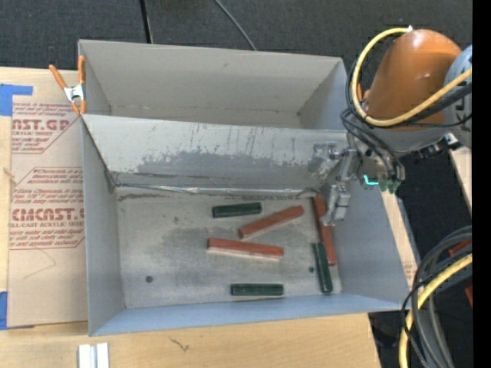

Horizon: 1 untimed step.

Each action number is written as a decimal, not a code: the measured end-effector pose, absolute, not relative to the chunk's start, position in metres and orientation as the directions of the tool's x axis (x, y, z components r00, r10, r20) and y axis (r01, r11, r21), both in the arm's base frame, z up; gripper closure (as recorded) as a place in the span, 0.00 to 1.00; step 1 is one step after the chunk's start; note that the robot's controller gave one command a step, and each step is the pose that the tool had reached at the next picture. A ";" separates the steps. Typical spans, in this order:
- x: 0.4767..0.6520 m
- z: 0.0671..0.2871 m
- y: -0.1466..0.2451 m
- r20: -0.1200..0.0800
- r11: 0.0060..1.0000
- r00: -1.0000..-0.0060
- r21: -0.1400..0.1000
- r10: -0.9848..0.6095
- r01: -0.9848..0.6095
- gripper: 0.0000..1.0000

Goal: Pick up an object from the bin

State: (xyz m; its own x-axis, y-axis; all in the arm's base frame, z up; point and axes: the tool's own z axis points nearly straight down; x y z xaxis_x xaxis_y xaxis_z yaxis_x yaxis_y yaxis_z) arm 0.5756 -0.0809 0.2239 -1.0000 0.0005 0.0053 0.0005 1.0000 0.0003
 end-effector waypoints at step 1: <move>0.577 0.228 -0.081 -0.003 1.000 -1.000 -0.001 0.000 0.000 0.00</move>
Offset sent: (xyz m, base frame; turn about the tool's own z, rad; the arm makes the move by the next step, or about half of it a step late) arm -0.0095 -0.0041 -0.1404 -0.1723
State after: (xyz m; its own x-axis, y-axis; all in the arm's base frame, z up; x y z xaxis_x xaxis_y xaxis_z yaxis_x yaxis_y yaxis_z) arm 0.5772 -0.0806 0.2284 -1.0000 -0.0004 -0.0025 -0.0004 1.0000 -0.0008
